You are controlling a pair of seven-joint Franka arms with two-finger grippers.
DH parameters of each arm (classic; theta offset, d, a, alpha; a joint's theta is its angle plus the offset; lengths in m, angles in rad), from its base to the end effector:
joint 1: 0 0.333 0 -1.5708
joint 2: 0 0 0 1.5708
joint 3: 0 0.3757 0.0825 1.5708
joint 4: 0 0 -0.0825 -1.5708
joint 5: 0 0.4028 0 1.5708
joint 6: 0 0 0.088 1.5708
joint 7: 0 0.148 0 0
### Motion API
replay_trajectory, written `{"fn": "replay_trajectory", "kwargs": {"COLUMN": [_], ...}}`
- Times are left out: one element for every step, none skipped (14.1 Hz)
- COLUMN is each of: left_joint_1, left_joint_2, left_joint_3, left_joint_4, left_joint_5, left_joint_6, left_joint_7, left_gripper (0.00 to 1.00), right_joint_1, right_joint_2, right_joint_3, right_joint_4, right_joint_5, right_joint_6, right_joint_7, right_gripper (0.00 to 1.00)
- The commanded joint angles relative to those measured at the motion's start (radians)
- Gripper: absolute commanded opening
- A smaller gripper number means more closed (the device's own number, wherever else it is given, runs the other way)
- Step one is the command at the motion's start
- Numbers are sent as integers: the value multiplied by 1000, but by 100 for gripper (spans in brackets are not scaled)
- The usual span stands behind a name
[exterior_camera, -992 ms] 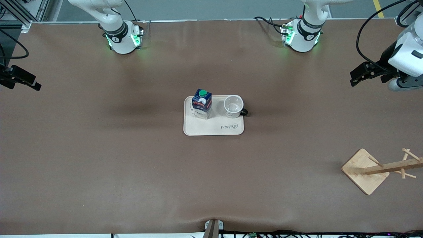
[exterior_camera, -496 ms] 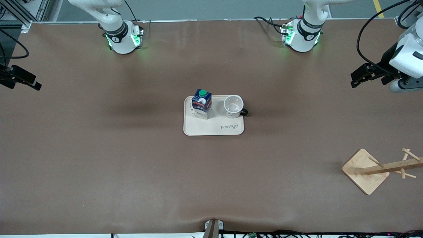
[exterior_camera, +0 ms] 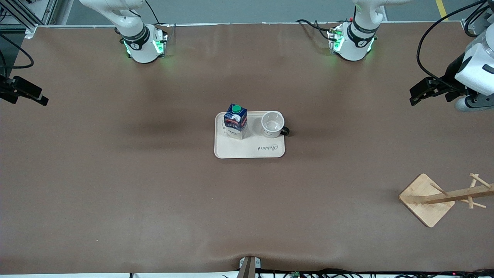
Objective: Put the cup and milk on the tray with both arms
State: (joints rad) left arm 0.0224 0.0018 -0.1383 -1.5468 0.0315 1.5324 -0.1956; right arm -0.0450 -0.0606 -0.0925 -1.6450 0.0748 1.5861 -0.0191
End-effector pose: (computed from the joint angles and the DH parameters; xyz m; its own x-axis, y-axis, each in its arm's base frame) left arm 0.5664 -0.0611 0.6506 0.9967 0.0807 -0.0098 0.0804 -0.9962 -0.0338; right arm 0.5479 -0.0664 0.6425 0.9929 -0.1192 0.0029 -0.1185 -0.9897 -0.0803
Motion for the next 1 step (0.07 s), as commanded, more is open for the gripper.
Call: {"fn": "replay_trajectory", "kwargs": {"left_joint_1": [-7], "left_joint_2": [9], "left_joint_3": [2], "left_joint_4": [20], "left_joint_5": [-2], "left_joint_6": [-5], "left_joint_7": [9], "left_gripper": [100], "right_joint_1": [-6], "right_joint_2": [-8], "right_joint_3": [5], "right_joint_4": [1], "right_joint_5": [-16], "right_joint_6": [-15], "right_joint_7": [15], "right_gripper": [100]}}
